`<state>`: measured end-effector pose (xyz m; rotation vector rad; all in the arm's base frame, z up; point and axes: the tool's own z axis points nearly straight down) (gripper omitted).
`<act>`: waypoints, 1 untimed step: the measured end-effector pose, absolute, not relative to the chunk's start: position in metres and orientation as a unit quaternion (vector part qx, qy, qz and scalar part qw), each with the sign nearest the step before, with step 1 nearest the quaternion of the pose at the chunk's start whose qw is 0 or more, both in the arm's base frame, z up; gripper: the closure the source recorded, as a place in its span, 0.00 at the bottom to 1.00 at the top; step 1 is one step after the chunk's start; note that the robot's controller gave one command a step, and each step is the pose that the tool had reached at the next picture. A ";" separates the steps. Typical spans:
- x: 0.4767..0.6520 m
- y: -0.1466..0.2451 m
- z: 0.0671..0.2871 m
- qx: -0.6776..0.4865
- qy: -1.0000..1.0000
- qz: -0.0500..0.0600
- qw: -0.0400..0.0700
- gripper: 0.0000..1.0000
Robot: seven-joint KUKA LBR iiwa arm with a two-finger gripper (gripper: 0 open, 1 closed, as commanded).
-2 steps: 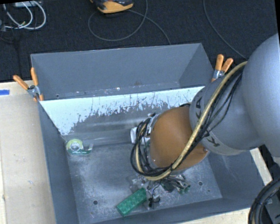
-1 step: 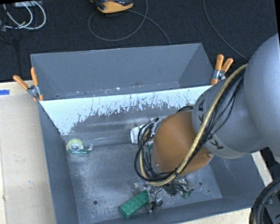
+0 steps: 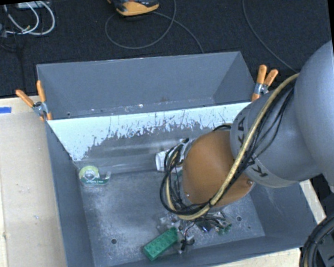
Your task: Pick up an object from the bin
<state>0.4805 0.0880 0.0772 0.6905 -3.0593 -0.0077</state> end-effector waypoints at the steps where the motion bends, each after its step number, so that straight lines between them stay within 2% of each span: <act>1: 0.489 0.093 0.089 0.231 -0.973 -0.003 0.000 1.00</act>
Offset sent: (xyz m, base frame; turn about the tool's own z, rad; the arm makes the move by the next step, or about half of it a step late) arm 0.0002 0.0052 0.1671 -0.0543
